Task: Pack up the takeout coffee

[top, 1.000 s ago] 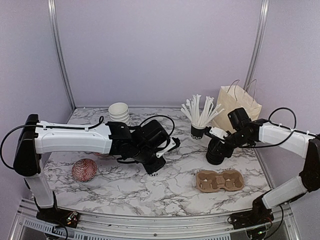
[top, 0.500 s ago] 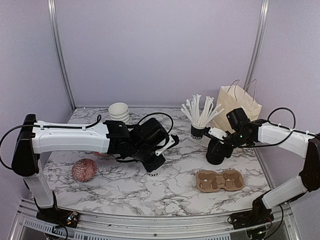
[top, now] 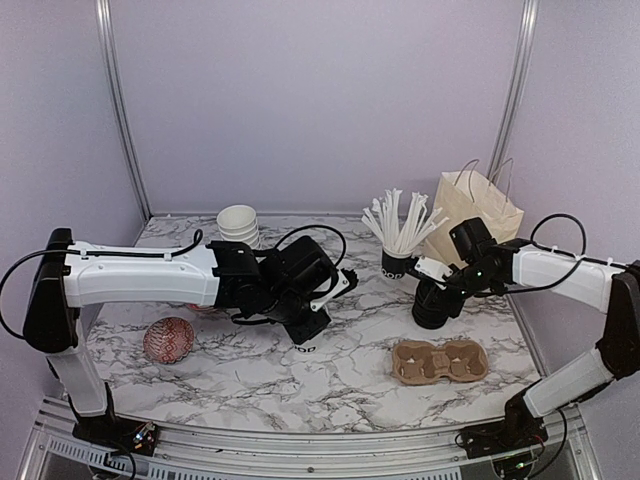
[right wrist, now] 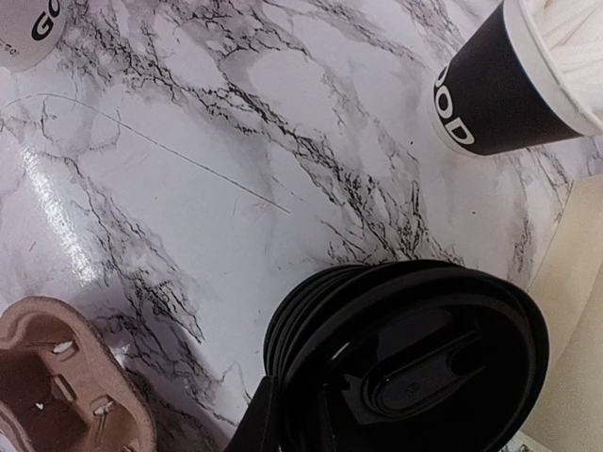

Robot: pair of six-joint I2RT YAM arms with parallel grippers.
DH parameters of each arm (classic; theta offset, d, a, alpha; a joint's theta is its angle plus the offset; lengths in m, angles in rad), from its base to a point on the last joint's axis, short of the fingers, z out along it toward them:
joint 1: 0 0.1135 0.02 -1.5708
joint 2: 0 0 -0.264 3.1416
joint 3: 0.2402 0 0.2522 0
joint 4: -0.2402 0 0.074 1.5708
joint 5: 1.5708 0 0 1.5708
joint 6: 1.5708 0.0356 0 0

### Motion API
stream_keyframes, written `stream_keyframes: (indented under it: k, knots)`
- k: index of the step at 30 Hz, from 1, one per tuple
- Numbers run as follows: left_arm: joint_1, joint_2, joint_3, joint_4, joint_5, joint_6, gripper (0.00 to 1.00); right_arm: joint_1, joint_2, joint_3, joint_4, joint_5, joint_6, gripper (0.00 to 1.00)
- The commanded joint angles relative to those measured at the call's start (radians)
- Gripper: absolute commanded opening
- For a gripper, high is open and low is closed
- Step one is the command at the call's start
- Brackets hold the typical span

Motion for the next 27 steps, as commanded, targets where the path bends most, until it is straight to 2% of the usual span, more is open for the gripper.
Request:
stream_keyframes:
  k: [1,6,17,27]
  knots:
    - [0.005,-0.043,-0.012,0.001,-0.013,0.0,0.42,0.009,-0.018,0.027,0.001,0.013,0.017,0.11]
    - [0.005,-0.054,-0.006,-0.002,-0.013,0.003,0.48,0.009,-0.037,0.047,-0.037,0.015,0.019,0.03]
    - [0.006,-0.064,0.039,-0.003,-0.026,0.013,0.56,0.009,-0.087,0.092,-0.115,-0.039,0.027,0.0]
    - [0.005,-0.05,0.074,-0.004,-0.018,0.017,0.58,0.008,-0.052,0.048,-0.067,-0.006,0.023,0.0]
